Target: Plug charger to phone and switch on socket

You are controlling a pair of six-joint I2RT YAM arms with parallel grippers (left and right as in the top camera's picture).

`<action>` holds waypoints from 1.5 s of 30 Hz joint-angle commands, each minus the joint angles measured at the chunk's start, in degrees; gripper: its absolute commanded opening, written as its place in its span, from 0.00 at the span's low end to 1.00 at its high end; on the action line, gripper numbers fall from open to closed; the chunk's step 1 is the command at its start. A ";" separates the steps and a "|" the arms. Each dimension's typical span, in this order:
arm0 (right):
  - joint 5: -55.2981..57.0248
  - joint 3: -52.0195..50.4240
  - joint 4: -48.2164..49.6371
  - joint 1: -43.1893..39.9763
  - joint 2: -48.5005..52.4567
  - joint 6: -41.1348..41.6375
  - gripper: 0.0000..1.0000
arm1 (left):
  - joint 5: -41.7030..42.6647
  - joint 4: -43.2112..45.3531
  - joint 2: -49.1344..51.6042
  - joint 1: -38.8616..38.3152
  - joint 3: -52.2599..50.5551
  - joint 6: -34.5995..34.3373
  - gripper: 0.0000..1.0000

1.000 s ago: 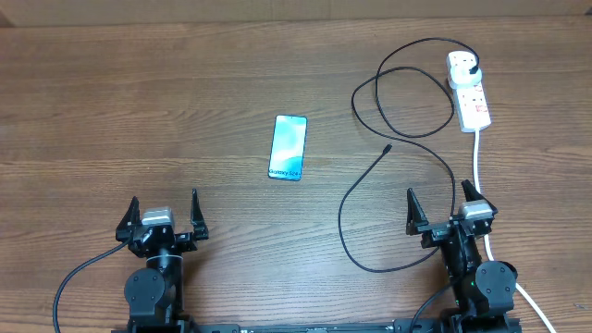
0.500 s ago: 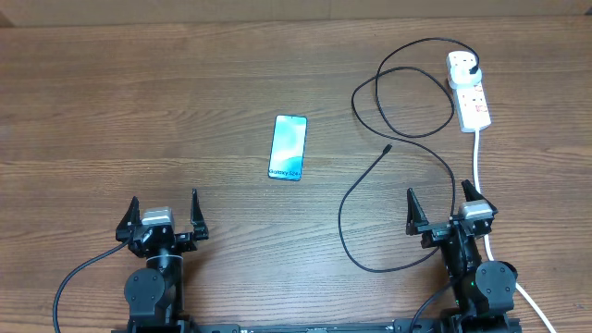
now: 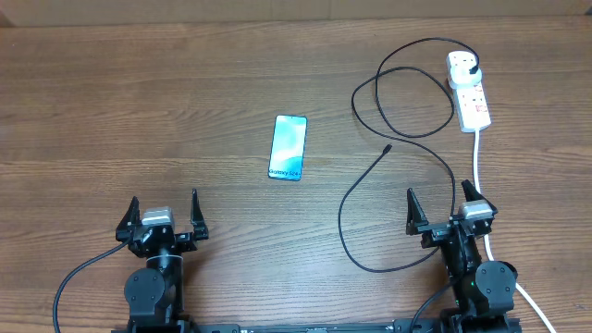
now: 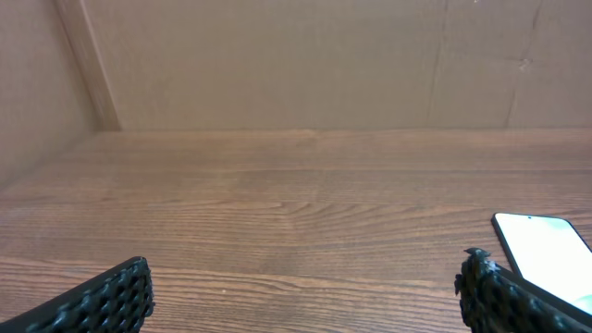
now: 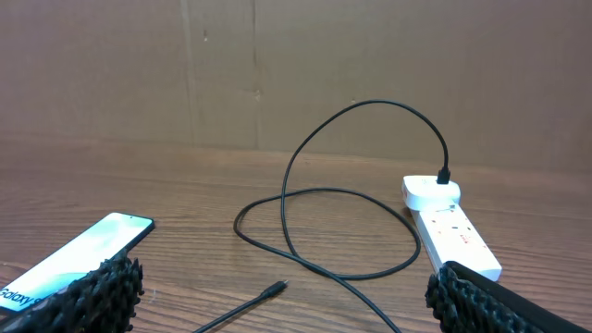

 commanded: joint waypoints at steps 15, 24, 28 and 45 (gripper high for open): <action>0.52 -0.59 0.35 0.22 -0.55 0.33 1.00 | 31.76 7.02 -0.55 0.24 -0.20 -3.48 1.00; 0.52 -0.59 0.37 0.22 -0.55 0.35 1.00 | 32.04 7.96 -0.55 0.24 5.03 -10.93 1.00; 0.52 -0.59 0.35 0.22 -0.55 0.35 1.00 | 25.57 -0.02 -0.46 0.24 11.63 -10.25 0.99; 0.52 -0.59 0.37 0.22 -0.55 0.35 1.00 | 29.70 -9.99 8.13 0.24 28.65 -7.04 1.00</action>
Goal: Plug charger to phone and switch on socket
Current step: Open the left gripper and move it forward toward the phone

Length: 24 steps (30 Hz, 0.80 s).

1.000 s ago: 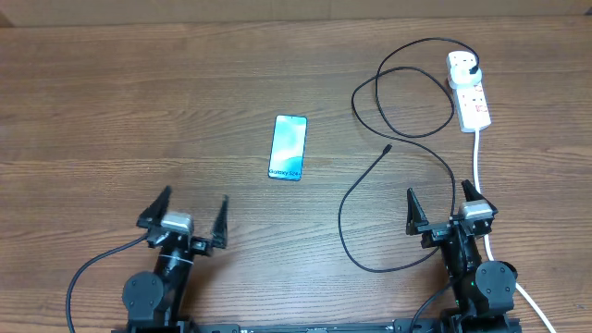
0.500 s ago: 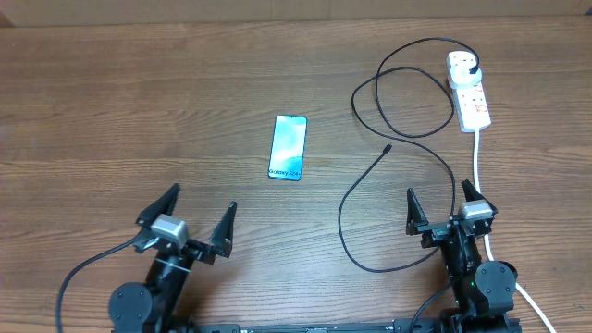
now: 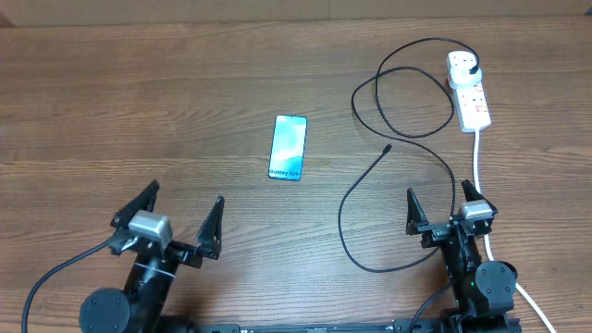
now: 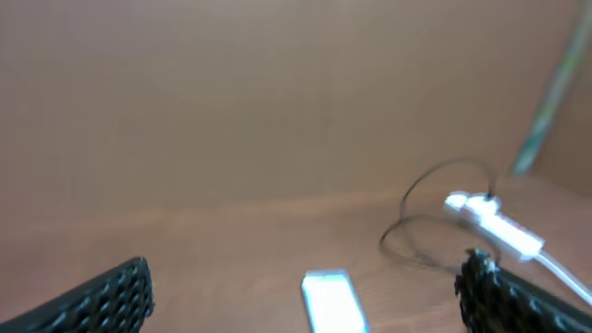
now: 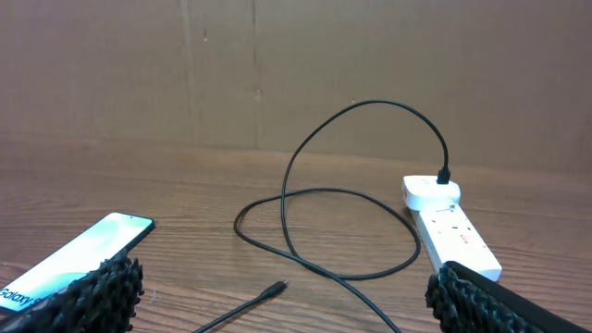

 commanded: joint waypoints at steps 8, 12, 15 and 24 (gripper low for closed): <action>0.52 -0.59 0.35 0.22 -0.55 0.35 1.00 | 4.24 9.29 0.11 0.24 1.68 -5.73 0.99; 0.52 -0.59 0.33 0.22 -0.55 0.33 1.00 | 4.13 5.55 2.69 0.24 4.63 -6.25 1.00; 0.52 -0.59 0.33 0.22 -0.55 0.35 1.00 | 4.33 -3.50 8.55 0.24 10.12 -6.16 1.00; 0.52 -0.59 0.35 0.22 -0.55 0.35 1.00 | 19.10 -19.61 31.36 0.24 27.23 -6.25 1.00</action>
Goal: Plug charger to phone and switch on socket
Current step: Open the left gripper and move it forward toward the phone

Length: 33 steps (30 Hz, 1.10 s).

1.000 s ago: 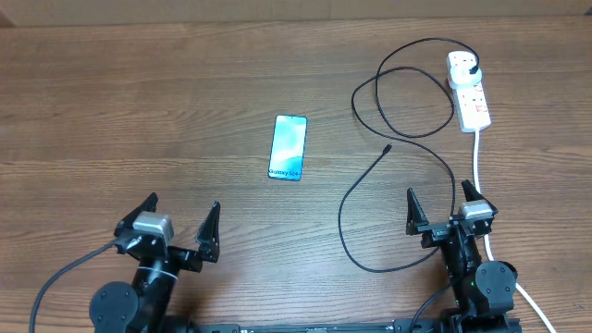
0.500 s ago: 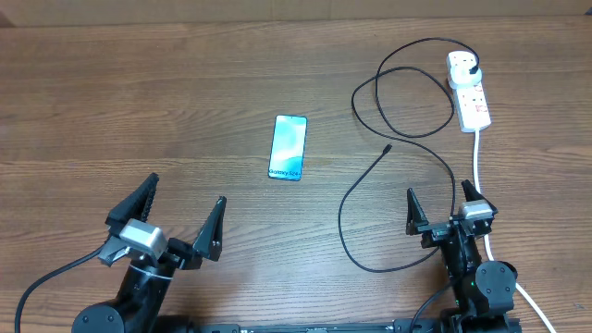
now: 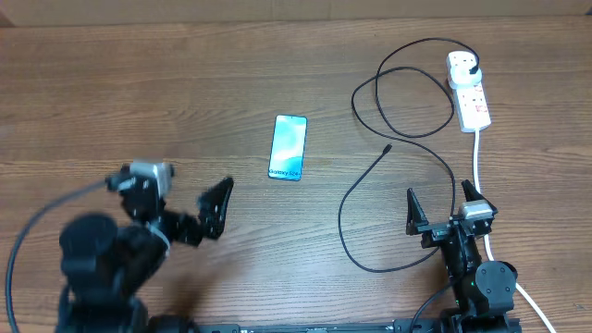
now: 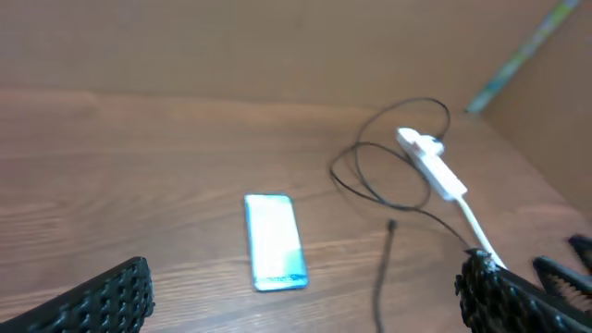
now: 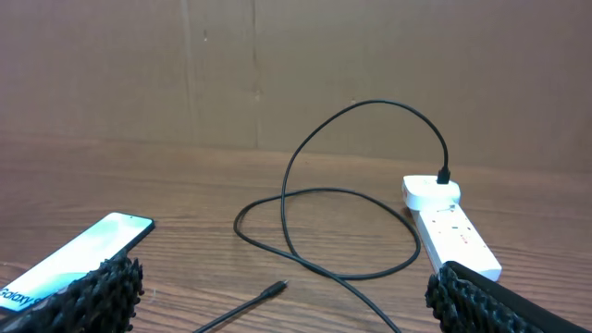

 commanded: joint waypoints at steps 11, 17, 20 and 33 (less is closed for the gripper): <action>0.55 -0.59 0.35 0.24 -0.55 0.35 1.00 | 22.03 2.97 14.16 0.15 5.53 -3.52 1.00; 0.55 -0.59 0.35 0.24 -0.55 0.35 1.00 | 2.27 -13.29 18.32 -3.30 12.76 -2.40 1.00; 0.52 -0.59 0.37 0.24 -0.55 0.37 1.00 | -10.45 -23.19 21.79 -7.50 19.39 -2.43 1.00; 0.55 -0.59 0.35 0.24 -0.55 0.37 1.00 | -7.02 -25.29 26.49 -14.80 23.65 -4.57 1.00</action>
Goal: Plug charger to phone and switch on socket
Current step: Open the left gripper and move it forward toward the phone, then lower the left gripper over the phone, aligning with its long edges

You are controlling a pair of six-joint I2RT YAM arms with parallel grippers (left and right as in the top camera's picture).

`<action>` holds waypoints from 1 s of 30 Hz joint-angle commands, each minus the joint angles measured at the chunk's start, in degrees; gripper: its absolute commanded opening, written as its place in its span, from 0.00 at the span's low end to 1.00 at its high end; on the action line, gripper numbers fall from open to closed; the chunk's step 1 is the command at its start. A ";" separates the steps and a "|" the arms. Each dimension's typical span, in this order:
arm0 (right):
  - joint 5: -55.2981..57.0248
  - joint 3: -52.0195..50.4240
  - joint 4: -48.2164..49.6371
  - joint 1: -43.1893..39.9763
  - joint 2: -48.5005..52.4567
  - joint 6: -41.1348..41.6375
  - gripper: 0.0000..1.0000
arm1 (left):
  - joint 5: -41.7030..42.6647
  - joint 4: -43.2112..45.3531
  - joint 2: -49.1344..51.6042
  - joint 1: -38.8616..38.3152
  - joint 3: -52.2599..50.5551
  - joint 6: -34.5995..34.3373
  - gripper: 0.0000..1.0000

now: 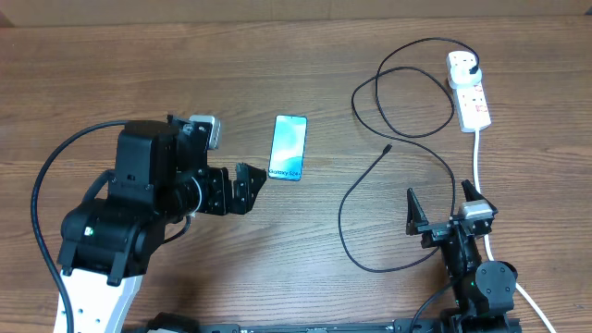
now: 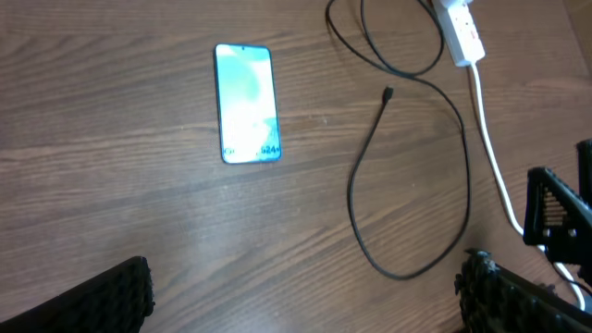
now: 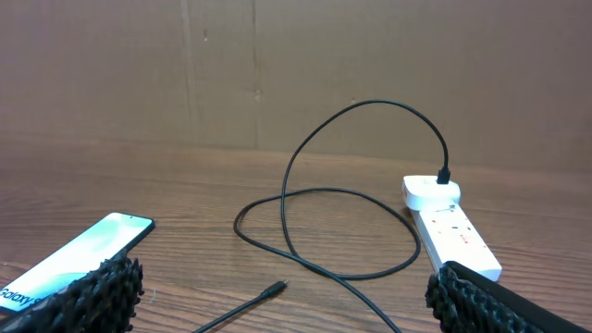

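Note:
A phone (image 1: 288, 148) with a lit blue screen lies flat on the wooden table; it also shows as the phone (image 2: 247, 104) and the phone (image 3: 74, 256). The black charger cable (image 1: 379, 176) loops from a white socket strip (image 1: 469, 92), and its free plug tip (image 1: 387, 147) lies right of the phone. My left gripper (image 1: 231, 188) hangs open, raised left of and below the phone, holding nothing. My right gripper (image 1: 449, 211) rests open at the near right, empty. In the right wrist view the plug tip (image 3: 277, 288) lies between the fingers' lines.
The socket strip's white lead (image 1: 478, 171) runs down the right side past the right arm. A cardboard wall (image 3: 296, 74) stands behind the table. The left arm's black cable (image 1: 46, 199) arcs at the left.
My left gripper has moved up and right, closer to the phone, and now looks straight down at the table. The right arm, phone and cable have not moved.
Both grippers rested open at the near edge of the table. Then the left arm was lifted and turned right toward the phone. Then it was higher with phone and cable in its view. Now it hangs near the phone, open. The right arm stayed put.

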 commanded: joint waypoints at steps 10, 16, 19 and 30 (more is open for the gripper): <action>0.52 -0.59 0.33 0.22 -0.55 0.33 1.00 | -11.32 -12.15 10.43 -4.46 8.55 -7.56 1.00; 0.52 -0.59 0.33 0.22 -0.55 0.35 1.00 | -23.58 -19.10 18.38 -10.49 16.06 -14.25 1.00; 0.52 -0.59 0.33 0.22 -0.55 0.35 1.00 | -23.54 -17.75 20.79 -11.52 16.26 -15.58 1.00; 0.52 -0.59 0.33 0.22 -0.55 0.35 1.00 | -21.35 -15.12 25.94 -11.63 16.26 -16.83 1.00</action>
